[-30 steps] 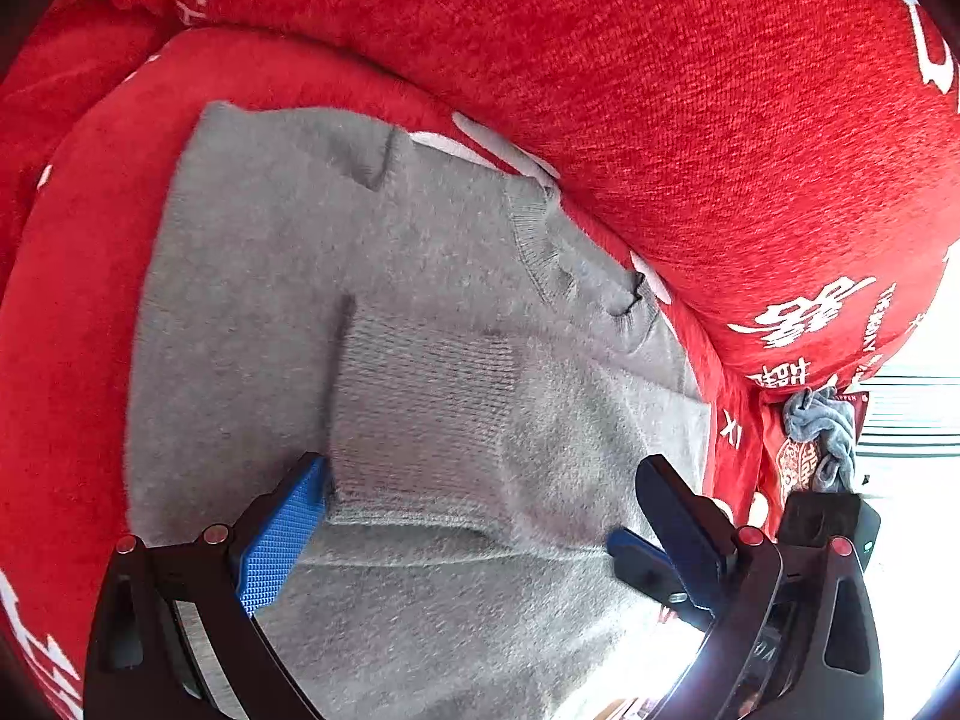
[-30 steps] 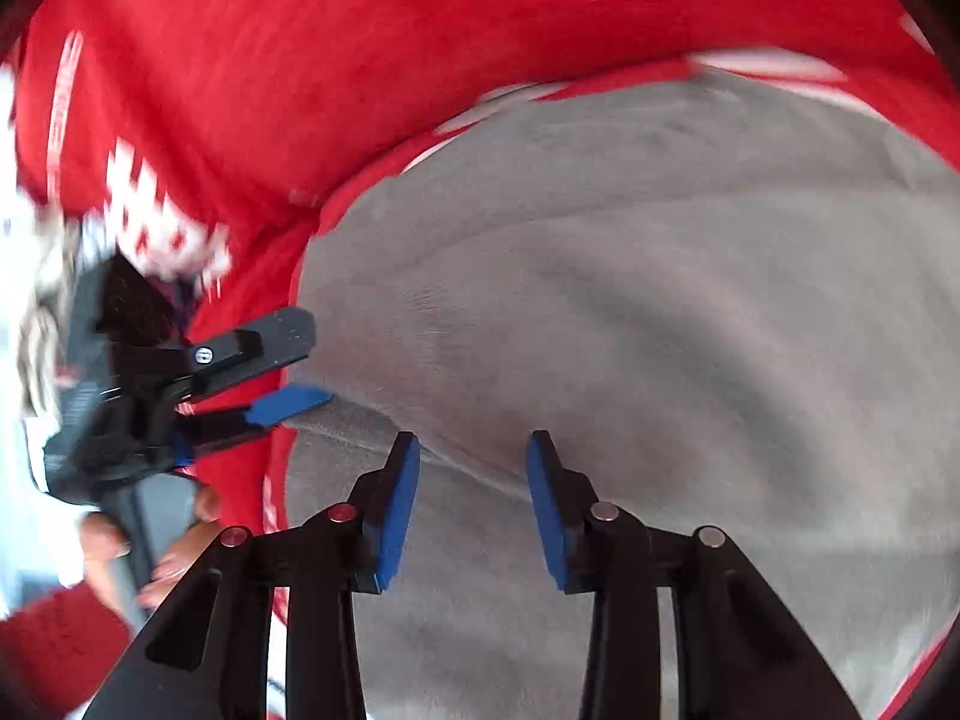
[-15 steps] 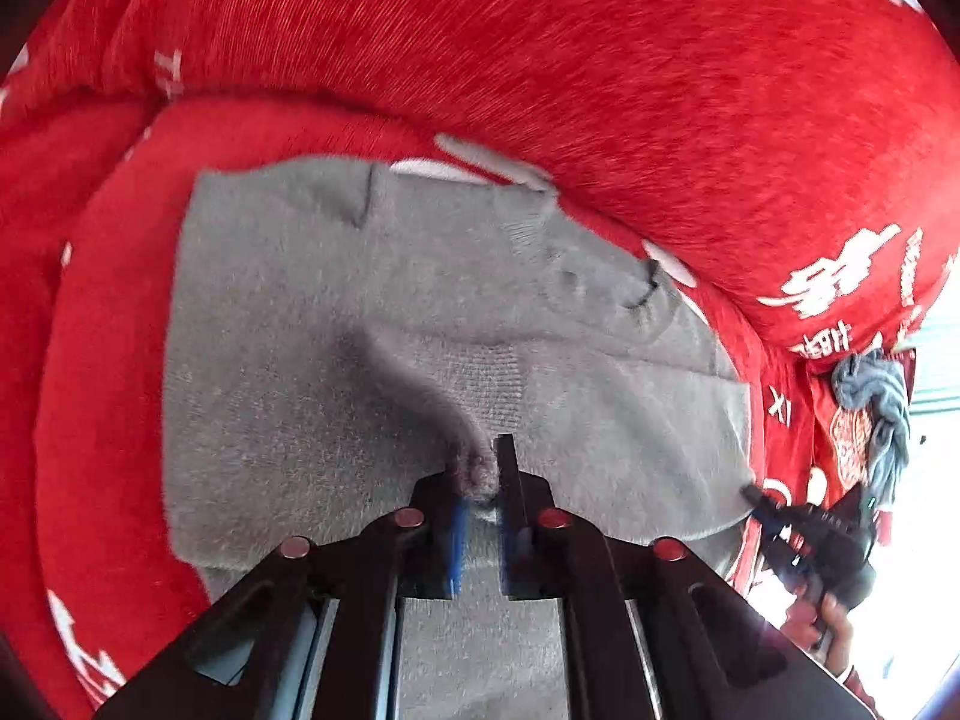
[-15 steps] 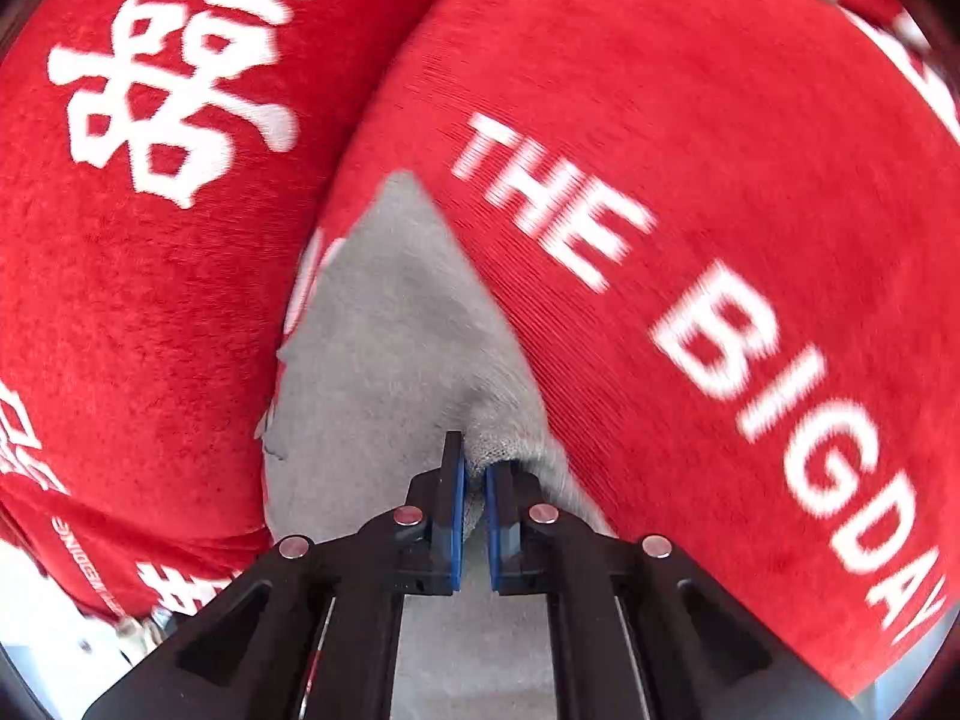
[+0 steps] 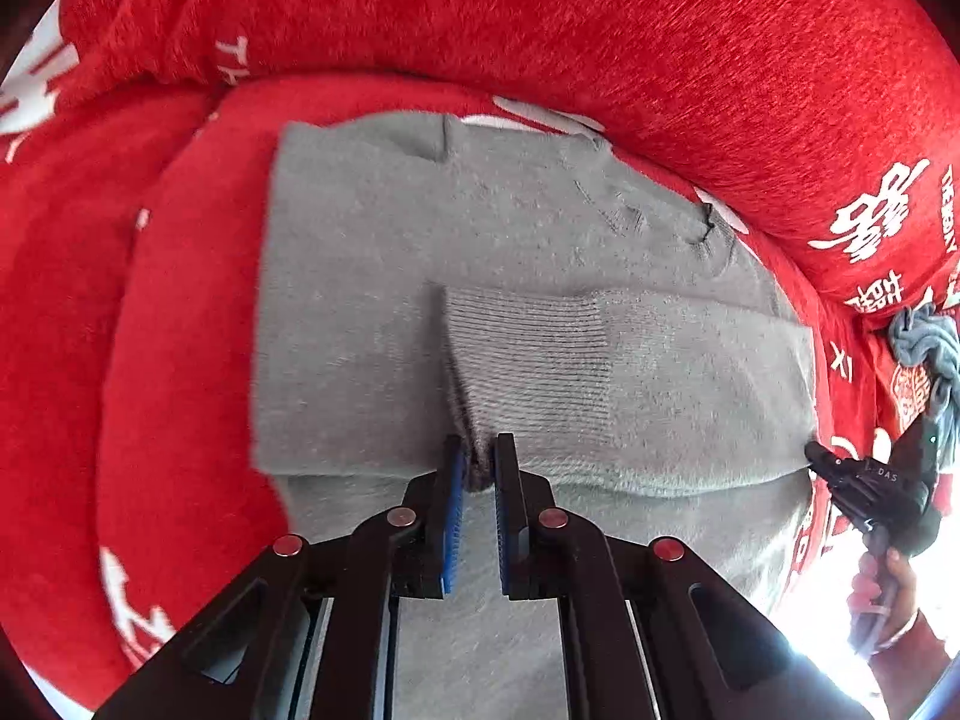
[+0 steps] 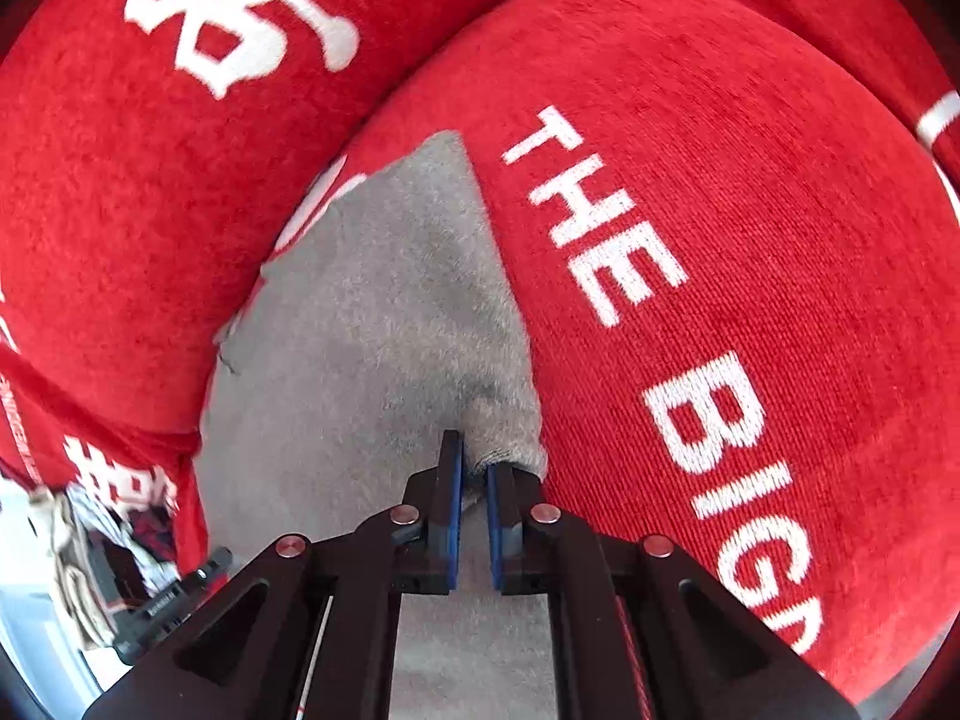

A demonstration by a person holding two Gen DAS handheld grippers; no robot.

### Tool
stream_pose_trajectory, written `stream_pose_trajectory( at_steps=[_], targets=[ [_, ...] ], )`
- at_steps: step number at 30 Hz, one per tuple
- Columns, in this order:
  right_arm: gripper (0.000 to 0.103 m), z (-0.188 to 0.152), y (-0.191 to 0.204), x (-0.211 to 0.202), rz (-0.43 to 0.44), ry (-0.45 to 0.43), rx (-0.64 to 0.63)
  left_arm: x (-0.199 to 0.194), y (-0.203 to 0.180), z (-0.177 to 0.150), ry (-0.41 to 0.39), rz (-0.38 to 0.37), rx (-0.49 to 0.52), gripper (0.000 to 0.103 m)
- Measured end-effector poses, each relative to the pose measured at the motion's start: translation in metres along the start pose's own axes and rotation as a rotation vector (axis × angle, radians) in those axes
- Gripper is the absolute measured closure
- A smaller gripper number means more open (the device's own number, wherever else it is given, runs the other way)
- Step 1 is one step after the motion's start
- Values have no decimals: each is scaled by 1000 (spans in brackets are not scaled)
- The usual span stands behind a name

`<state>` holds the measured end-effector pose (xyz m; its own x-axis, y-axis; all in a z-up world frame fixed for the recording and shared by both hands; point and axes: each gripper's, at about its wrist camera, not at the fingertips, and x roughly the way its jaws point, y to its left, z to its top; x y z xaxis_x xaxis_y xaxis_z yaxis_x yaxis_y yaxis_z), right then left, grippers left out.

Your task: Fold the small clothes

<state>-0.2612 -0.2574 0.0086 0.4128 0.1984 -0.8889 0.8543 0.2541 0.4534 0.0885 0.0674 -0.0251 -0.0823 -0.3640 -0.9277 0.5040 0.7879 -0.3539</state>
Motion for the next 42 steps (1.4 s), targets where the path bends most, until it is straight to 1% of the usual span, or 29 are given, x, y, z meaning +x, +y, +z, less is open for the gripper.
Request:
stream_pose_trajectory(
  at_steps=[1,3,5,6,7,8,9,10,12,13,14,15,16,18,20,21,25,29,32,33,34,35,36,37,38,40,42],
  targets=[
    [94,-3,3,-4,-17,4,-15,-5,-1,1,-4,5,7,94],
    [94,-9,7,-12,-40,2,-46,-12,-4,2,-10,41,29,94],
    [94,-12,13,-21,-59,-13,-77,-22,-8,6,-35,89,50,94],
    [92,-13,13,-24,-67,-18,-86,-25,-8,7,-46,94,53,94],
    [84,-11,14,-26,-77,-24,-94,-29,-8,9,-57,99,54,94],
    [78,-9,11,-27,-87,-30,-94,-31,-7,10,-61,110,56,94],
    [63,-6,8,-27,-94,-34,-86,-31,-7,12,-59,120,56,94],
    [58,-3,4,-27,-95,-38,-70,-29,-5,13,-52,130,54,94],
    [58,3,-5,-20,-51,-33,-21,-26,-4,15,-43,136,43,94],
    [60,5,-9,-15,-20,-21,6,-24,-4,15,-39,133,39,94],
    [67,6,-14,-8,5,2,36,-22,-5,15,-36,130,34,94],
    [86,7,-16,-5,-1,17,49,-21,-6,15,-35,124,32,94],
    [86,7,-14,-3,-18,20,41,-22,-7,13,-40,122,35,94],
    [86,5,-6,-4,-77,14,-33,-22,-10,11,-48,133,50,94],
    [86,2,0,0,-132,22,-89,-17,-10,9,-29,158,50,94],
    [86,1,2,1,-142,19,-97,-15,-10,8,-19,168,45,94],
    [79,-3,3,-6,-167,14,-66,-17,-9,2,-10,190,45,94],
    [79,-18,13,-21,-190,3,-97,-21,-15,-5,1,222,82,94],
    [78,-34,26,-28,-183,7,-124,-22,-18,-9,16,227,99,94],
    [78,-38,31,-28,-176,12,-132,-23,-19,-10,22,230,104,91],
    [78,-44,38,-27,-165,21,-143,-23,-21,-12,25,235,112,60],
    [77,-48,46,-22,-152,28,-151,-24,-23,-13,23,237,116,32],
    [76,-53,51,-20,-139,37,-159,-29,-24,-15,-1,249,114,0],
    [74,-58,57,-17,-124,47,-168,-34,-26,-17,-36,260,118,0],
    [73,-64,65,-12,-103,65,-178,-36,-29,-18,-42,255,133,0],
    [69,-72,77,-3,-75,91,-200,-36,-30,-20,-24,255,138,0],
    [67,-81,89,8,-57,118,-215,-35,-27,-22,-11,258,130,0]
  ],
)
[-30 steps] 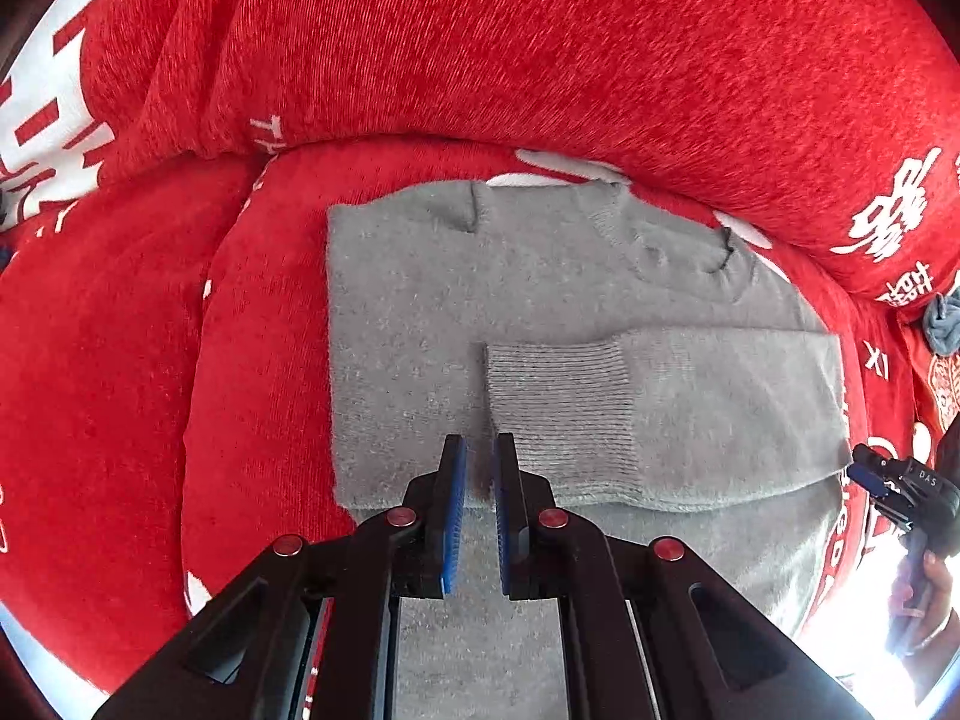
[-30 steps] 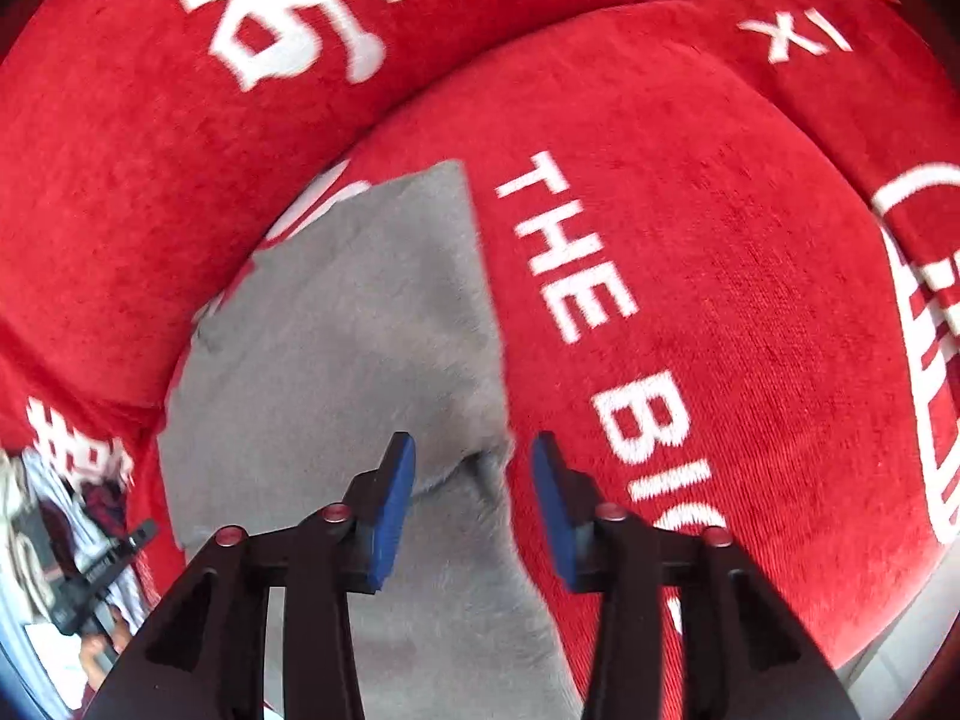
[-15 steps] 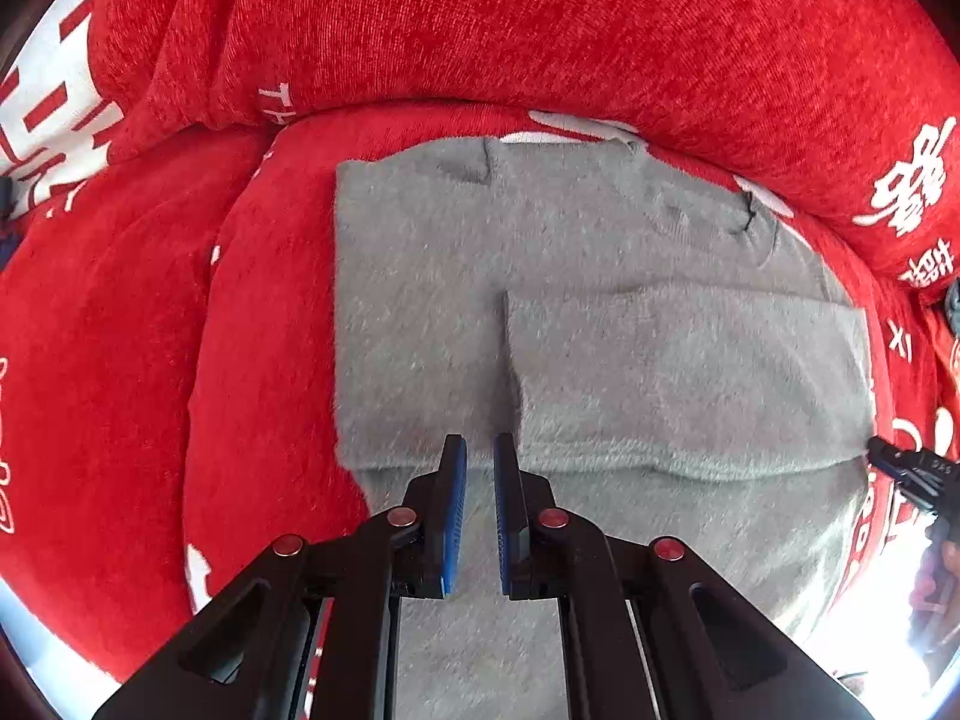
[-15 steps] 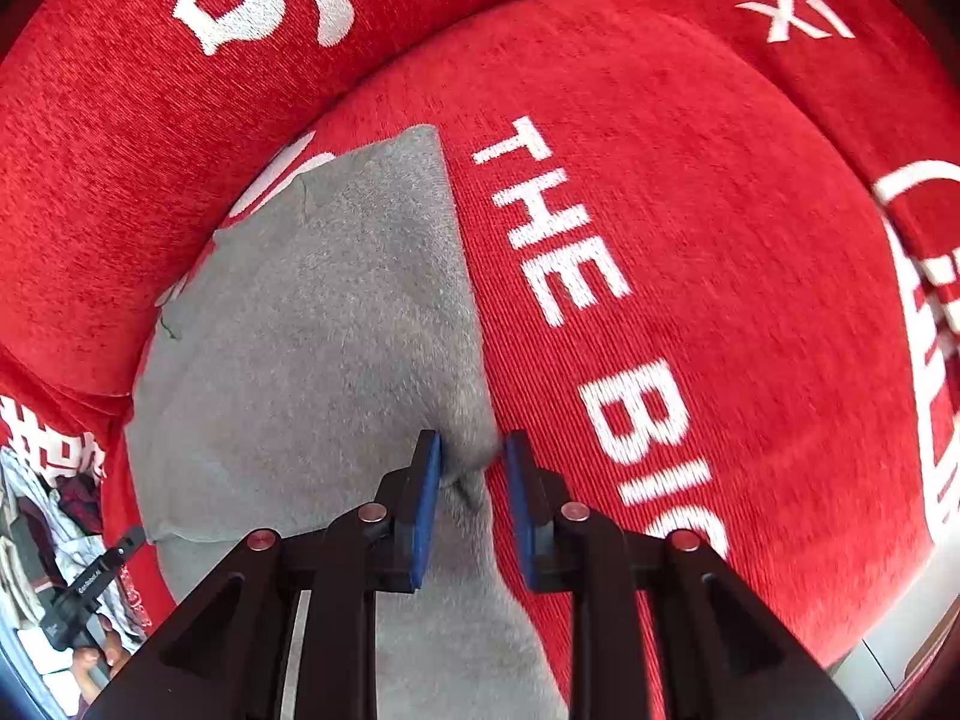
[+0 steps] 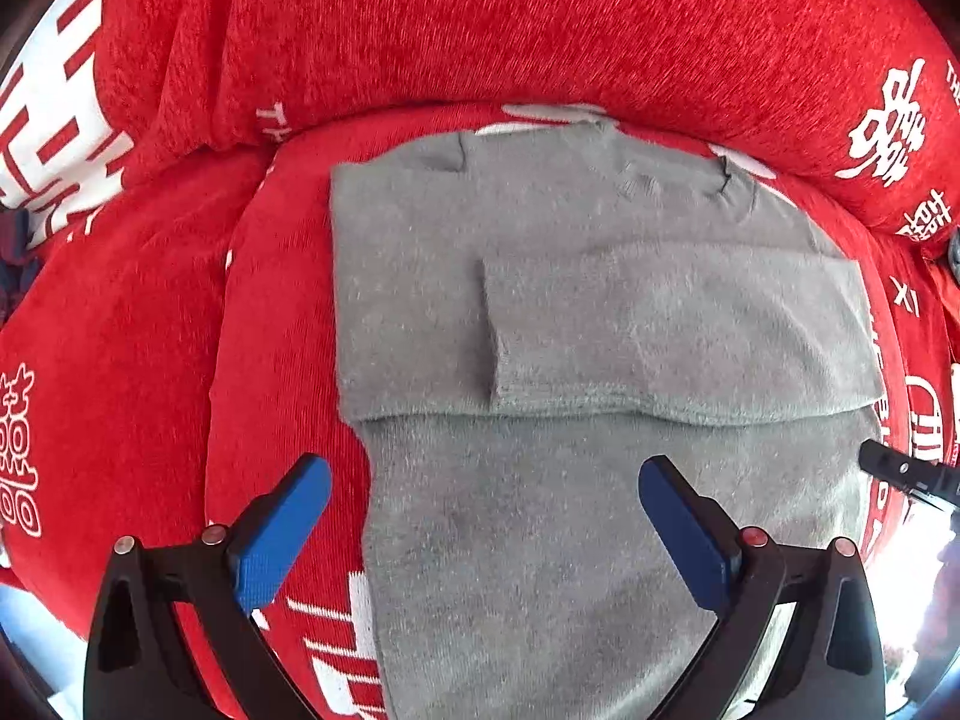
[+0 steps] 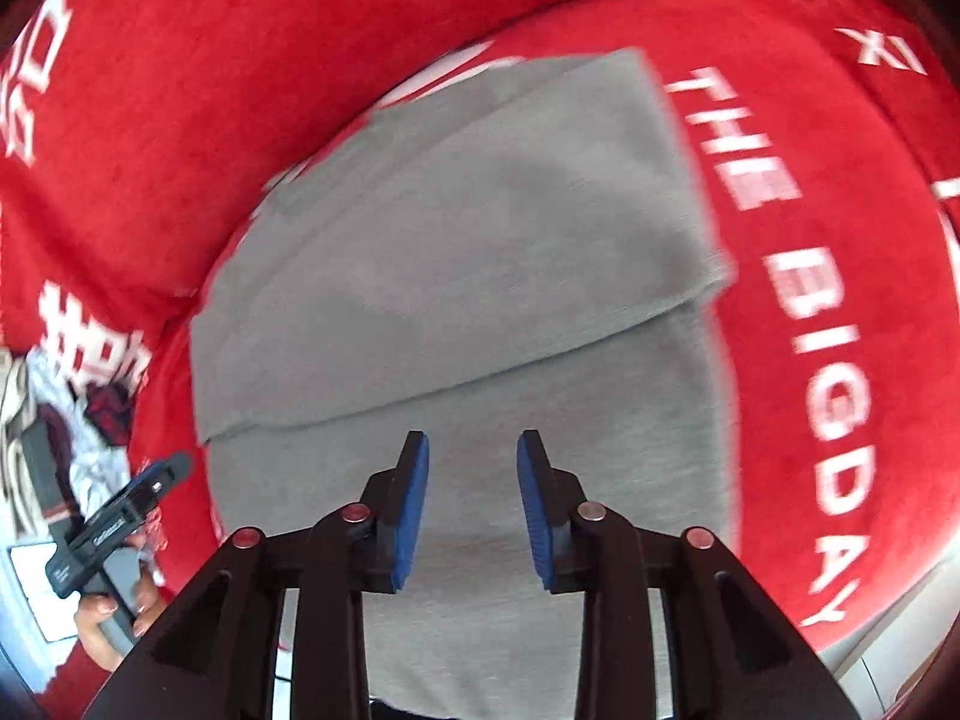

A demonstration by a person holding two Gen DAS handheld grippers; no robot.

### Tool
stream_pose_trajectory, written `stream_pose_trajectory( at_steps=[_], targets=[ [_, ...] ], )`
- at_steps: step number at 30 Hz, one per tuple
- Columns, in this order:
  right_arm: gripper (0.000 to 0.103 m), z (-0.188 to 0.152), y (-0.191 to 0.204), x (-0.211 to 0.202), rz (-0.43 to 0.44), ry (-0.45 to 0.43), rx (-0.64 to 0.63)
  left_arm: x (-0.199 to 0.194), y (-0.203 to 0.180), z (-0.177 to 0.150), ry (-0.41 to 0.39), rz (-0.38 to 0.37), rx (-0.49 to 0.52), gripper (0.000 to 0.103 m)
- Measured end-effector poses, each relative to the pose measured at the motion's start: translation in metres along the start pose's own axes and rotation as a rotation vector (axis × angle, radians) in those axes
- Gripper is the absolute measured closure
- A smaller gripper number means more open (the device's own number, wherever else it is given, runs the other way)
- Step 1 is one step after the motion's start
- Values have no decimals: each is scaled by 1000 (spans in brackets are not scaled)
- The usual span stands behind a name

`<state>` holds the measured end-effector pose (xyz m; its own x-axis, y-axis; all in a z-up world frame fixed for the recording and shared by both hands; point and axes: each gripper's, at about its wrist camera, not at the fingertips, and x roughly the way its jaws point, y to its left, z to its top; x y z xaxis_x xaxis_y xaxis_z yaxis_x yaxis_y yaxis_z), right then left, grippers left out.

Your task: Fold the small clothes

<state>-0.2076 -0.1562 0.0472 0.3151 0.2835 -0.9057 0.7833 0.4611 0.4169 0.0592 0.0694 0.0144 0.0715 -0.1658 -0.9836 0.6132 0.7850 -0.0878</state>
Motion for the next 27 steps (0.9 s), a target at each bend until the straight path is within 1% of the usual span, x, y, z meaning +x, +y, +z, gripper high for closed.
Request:
stream_pose_trajectory(
  at_steps=[3,4,7,11,13,17,22,27],
  targets=[
    [66,-6,16,14,17,42,-13,3,5,-5,27,14,-10,0],
    [64,-8,21,17,16,54,-23,4,6,-6,33,18,-13,0],
    [56,-15,34,20,-20,74,-78,6,11,-12,52,36,-17,0],
    [54,-22,40,15,-50,89,-114,4,12,-24,73,31,5,0],
    [53,-23,39,13,-60,91,-119,5,11,-28,91,25,5,0],
    [53,-25,29,9,-70,100,-105,8,10,-33,113,39,-2,0],
    [53,-28,20,10,-64,103,-82,13,3,-35,116,91,18,0],
    [53,-27,7,9,-59,114,-62,15,-6,-35,127,109,22,0]
  ],
)
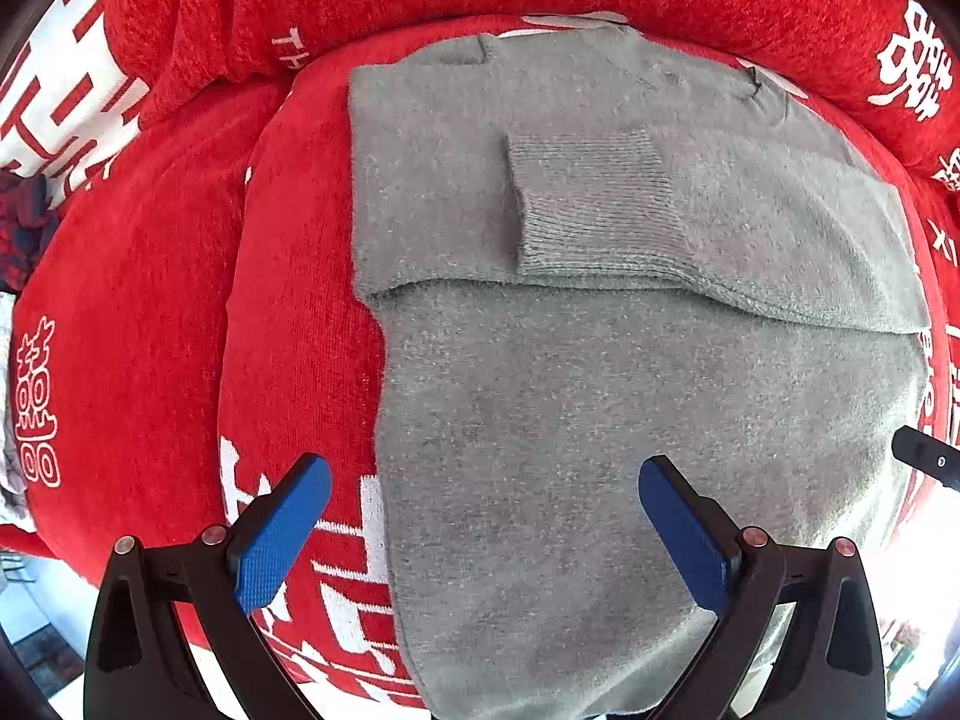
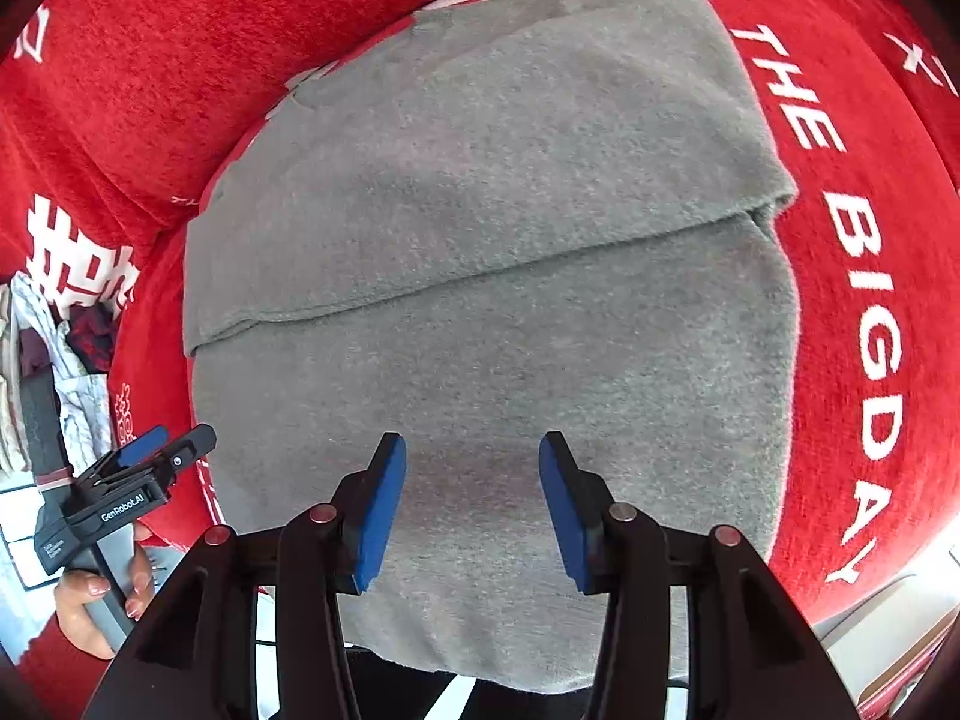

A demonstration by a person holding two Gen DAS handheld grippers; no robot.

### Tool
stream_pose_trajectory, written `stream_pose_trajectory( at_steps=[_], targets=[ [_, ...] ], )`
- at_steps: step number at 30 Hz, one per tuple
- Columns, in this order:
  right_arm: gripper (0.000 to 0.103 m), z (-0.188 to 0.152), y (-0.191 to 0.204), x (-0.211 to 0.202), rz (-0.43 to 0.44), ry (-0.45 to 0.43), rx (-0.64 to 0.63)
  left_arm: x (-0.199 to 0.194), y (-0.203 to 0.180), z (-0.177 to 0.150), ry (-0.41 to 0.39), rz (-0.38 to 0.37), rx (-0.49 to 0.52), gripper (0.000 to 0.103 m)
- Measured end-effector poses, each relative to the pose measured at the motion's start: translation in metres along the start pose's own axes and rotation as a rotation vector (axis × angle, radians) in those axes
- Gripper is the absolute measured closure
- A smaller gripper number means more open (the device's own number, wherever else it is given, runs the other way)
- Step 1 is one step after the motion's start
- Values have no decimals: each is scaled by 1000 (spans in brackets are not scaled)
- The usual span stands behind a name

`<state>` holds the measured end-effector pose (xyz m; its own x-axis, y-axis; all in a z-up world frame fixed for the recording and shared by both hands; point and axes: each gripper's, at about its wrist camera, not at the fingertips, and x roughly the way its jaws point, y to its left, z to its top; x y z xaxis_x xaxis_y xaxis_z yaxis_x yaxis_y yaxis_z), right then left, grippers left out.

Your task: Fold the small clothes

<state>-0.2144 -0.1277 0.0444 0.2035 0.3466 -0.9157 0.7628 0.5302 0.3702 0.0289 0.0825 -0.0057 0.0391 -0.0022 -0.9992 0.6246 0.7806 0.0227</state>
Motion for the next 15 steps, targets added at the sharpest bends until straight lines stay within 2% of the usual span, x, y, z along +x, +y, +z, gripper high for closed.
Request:
stream_pose_trajectory(
  at_steps=[10,15],
  targets=[
    [53,2,-22,-1,11,63,-56,-6,-21,-19,-1,63,-77,0],
    [52,-4,-29,-3,25,76,-97,0,-20,-45,45,15,-131,0]
  ],
)
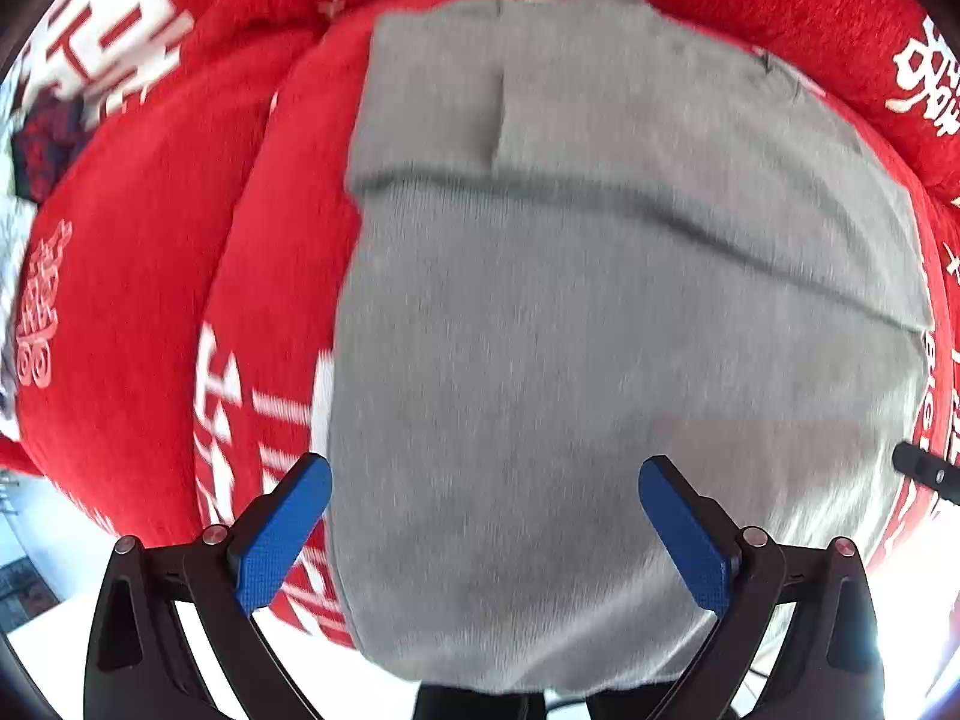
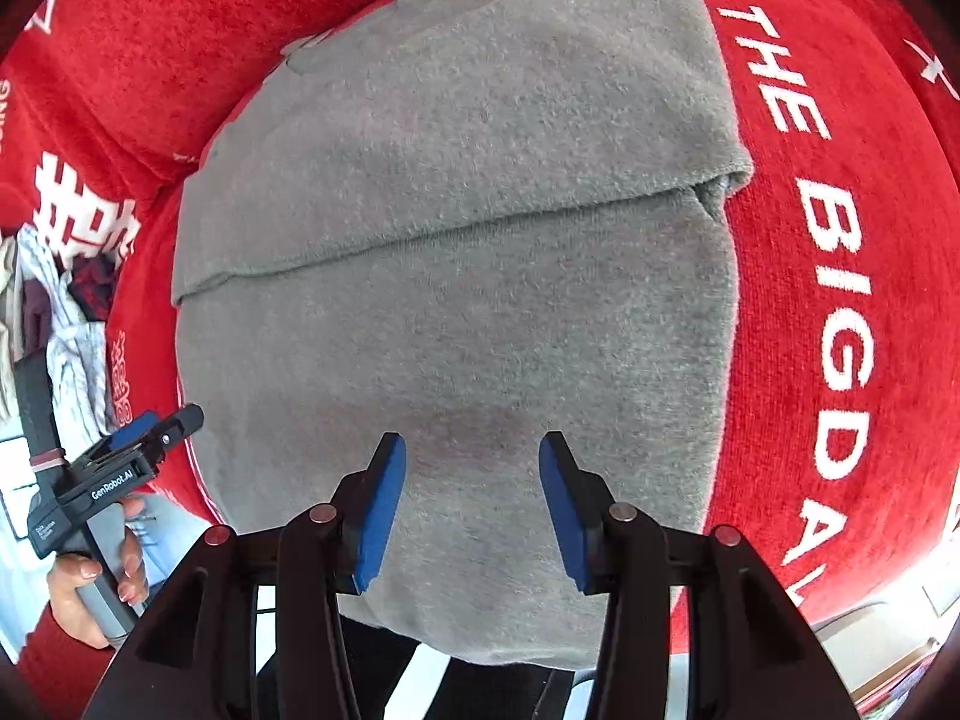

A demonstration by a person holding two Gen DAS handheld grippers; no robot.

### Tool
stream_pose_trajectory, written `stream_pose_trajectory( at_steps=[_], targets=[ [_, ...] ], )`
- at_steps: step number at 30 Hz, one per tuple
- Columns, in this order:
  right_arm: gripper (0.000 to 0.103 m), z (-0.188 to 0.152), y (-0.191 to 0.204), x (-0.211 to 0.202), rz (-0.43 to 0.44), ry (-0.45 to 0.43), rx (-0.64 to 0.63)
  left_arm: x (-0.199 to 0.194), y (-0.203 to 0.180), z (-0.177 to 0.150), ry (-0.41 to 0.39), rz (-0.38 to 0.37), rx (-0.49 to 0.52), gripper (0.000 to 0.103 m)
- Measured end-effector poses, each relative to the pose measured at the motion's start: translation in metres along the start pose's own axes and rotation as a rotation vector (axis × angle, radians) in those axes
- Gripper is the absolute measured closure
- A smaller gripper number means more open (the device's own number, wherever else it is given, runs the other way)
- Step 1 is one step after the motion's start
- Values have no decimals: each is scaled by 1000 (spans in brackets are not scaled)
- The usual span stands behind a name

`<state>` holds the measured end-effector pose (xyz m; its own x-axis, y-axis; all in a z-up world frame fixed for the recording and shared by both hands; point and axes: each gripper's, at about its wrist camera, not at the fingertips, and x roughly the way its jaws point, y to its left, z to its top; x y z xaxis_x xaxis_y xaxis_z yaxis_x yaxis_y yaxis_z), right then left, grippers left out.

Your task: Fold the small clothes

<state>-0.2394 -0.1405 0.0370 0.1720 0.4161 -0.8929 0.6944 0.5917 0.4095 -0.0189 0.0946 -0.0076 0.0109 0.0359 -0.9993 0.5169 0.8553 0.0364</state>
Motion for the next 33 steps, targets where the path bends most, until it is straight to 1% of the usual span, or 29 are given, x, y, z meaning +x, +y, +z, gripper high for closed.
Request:
stream_pose_trajectory(
  at_steps=[1,2,4,8,13,17,21,25,28,30,33],
  targets=[
    [48,-2,-1,0,7,0,-4,2,2,-6,10,-7,-2,0],
    [47,-6,-2,1,15,1,-9,3,6,-13,17,-24,-2,0],
    [47,-13,-3,3,32,5,-15,3,14,-24,22,-49,-9,0],
    [47,-36,-7,9,58,24,-21,5,32,-48,19,-66,-10,0],
    [47,-73,-14,16,33,44,-31,17,52,-81,32,-112,-14,0],
    [47,-113,-26,25,13,69,-19,28,60,-109,36,-148,-20,0],
    [47,-144,-41,35,0,85,8,43,60,-136,67,-201,-34,0],
    [47,-169,-59,47,-6,100,38,58,56,-151,88,-228,-32,0],
    [47,-180,-68,58,-19,108,49,68,55,-161,101,-243,-20,0],
    [47,-186,-76,63,2,91,54,74,53,-162,105,-261,-17,0],
    [47,-190,-86,76,58,78,71,81,46,-174,106,-278,-25,0]
  ],
)
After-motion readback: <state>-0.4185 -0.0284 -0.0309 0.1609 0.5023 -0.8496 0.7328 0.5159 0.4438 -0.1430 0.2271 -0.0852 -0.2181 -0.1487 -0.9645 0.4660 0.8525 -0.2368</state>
